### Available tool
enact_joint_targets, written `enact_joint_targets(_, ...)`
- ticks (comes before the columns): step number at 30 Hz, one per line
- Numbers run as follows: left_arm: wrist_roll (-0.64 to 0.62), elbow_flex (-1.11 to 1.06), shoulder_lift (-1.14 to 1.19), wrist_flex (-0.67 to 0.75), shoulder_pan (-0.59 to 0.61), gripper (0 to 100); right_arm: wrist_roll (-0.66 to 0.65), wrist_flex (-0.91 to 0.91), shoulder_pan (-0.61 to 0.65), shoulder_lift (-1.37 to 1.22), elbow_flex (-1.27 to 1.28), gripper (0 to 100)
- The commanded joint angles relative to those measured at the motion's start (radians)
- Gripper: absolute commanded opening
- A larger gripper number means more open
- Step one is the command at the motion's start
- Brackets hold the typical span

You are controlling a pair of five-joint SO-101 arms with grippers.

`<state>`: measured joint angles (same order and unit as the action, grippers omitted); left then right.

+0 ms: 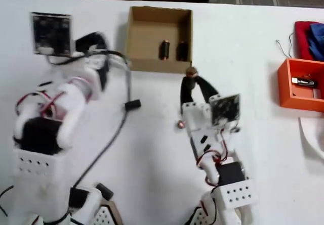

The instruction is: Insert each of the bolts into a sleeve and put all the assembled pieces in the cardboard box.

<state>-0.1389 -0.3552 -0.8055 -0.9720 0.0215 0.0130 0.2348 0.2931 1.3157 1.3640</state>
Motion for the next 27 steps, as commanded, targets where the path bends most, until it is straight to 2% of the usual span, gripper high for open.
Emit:
enact_joint_targets(1, 0.008, -0.076, -0.017, -0.058, 0.201, 6, 0.114, 0.196, -0.015, -0.047, -0.298, 2.2)
enact_joint_targets(3, 0.008, -0.134, -0.017, -0.077, 0.311, 6, 0.117, 0.248, -0.013, -0.14, -0.436, 2.2)
enact_joint_targets(5, 0.02, -0.194, -0.017, -0.077, 0.371, 6, 0.117, 0.28, -0.016, -0.283, -0.575, 2.2)
enact_joint_targets(7, 0.12, -0.246, -0.017, -0.077, 0.404, 6, 0.117, 0.326, -0.019, -0.452, -0.724, 2.2)
enact_joint_targets(10, 0.235, -0.331, -0.017, -0.077, 0.408, 6, 0.117, 0.438, -0.019, -0.722, -0.965, 2.2)
enact_joint_targets(18, 0.241, -0.552, -0.017, -0.06, 0.414, 6, 0.115, 0.823, -0.021, -1.326, -1.646, 2.2)
enact_joint_targets(27, 0.247, -0.768, -0.017, 0.173, 0.423, 6, 0.095, 0.984, -0.018, -1.911, -2.381, 2.3)
